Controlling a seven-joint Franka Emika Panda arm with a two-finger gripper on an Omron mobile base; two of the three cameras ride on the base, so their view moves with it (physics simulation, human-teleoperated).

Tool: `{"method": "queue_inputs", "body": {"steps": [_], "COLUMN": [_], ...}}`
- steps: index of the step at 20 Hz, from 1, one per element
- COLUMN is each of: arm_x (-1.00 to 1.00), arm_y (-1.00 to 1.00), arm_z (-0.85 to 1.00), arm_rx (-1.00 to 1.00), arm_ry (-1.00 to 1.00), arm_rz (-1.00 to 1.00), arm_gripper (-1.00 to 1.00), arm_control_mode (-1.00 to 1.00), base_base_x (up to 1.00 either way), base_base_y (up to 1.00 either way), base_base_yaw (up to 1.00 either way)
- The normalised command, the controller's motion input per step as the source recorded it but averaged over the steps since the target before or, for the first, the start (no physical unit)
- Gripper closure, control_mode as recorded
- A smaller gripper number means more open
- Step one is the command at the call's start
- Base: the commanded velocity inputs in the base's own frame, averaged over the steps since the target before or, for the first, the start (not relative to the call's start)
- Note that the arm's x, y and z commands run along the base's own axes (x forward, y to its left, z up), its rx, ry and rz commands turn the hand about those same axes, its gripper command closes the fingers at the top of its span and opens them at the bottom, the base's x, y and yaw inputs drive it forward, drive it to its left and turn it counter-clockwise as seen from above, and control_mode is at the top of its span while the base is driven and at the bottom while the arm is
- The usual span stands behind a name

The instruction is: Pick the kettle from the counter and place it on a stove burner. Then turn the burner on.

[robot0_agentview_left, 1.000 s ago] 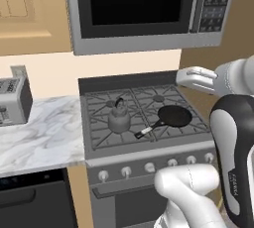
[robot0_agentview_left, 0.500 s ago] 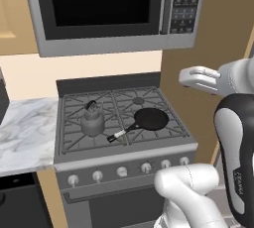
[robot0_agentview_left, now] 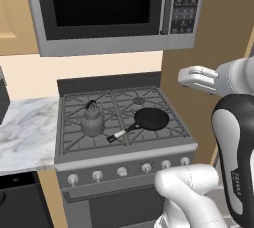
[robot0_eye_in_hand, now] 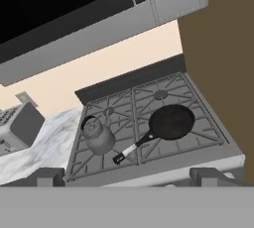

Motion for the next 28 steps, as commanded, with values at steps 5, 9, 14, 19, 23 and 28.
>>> {"method": "queue_inputs", "body": {"steps": [5,9,14,19,23,28], "arm_x": [-0.02,-0.18,-0.2,-0.24,-0.4,-0.59], "arm_y": [0.0,0.17,0.31,0.27,0.27,0.33], "arm_z": [0.0,0.0,0.0,0.0,-0.11,-0.38], "arm_rx": [0.0,-0.06,-0.12,-0.1,-0.14,-0.23], "arm_ry": [0.0,0.01,0.03,0.0,0.0,0.02], "arm_rz": [0.0,0.0,0.0,0.0,0.04,0.1], "arm_gripper": [-1.0,-1.0,-1.0,-1.0,-1.0,-1.0], "arm_control_mode": [-1.0,-1.0,-1.0,-1.0,-1.0,-1.0], "base_base_x": [0.0,0.0,0.0,0.0,0.0,0.0], "base_base_y": [0.0,0.0,0.0,0.0,0.0,0.0], "base_base_yaw": [0.0,0.0,0.0,0.0,0.0,0.0]}}
